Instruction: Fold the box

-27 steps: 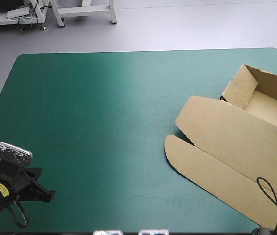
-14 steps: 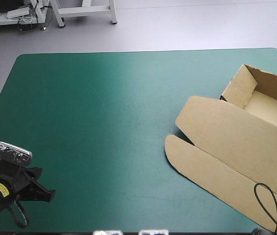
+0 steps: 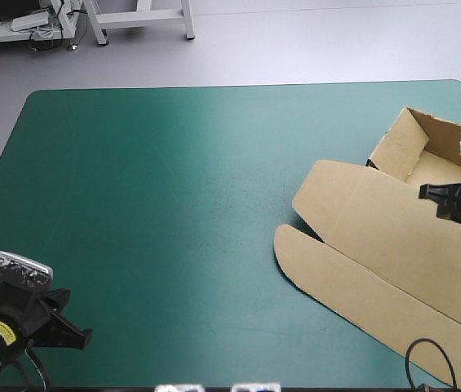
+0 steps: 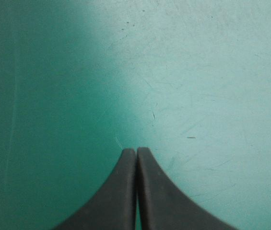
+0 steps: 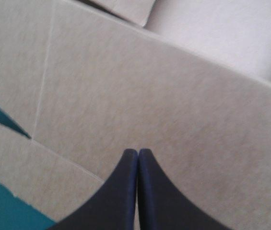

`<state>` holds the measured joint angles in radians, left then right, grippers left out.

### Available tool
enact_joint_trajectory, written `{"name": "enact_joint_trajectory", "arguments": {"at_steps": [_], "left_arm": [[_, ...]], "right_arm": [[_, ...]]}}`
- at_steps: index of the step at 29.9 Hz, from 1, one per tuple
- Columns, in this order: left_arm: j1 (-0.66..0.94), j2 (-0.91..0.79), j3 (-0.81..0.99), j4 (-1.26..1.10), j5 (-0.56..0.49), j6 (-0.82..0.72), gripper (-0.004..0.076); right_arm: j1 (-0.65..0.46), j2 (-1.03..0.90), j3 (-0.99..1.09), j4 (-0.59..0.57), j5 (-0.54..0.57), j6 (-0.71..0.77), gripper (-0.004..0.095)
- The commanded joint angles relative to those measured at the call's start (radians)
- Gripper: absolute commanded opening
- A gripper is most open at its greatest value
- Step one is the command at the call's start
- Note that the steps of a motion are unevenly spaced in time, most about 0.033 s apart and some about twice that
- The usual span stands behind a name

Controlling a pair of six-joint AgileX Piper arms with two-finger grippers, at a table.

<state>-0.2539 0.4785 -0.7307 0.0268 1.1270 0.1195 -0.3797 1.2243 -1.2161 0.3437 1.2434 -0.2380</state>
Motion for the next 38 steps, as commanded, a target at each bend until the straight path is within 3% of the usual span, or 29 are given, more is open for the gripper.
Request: {"name": "enact_joint_trajectory", "arguments": {"at_steps": [1,15,33,38], "left_arm": [[-0.002,-0.043,0.022,-0.013,-0.066,-0.008,-0.0009],[-0.002,-0.223,0.164,-0.097,-0.108,-0.008,-0.0009],[-0.002,-0.245,0.235,-0.096,-0.100,-0.004,-0.0009],[-0.002,-0.245,0.235,-0.126,-0.091,-0.004,-0.0009]], "right_arm": [[0.074,-0.146,0.068,0.020,0.004,-0.046,-0.0017],[0.177,-0.647,0.442,0.002,-0.152,-0.124,-0.0017],[0.177,-0.773,0.686,-0.051,-0.330,-0.124,-0.0017],[0.177,-0.773,0.686,-0.051,-0.328,-0.122,-0.0017]]}}
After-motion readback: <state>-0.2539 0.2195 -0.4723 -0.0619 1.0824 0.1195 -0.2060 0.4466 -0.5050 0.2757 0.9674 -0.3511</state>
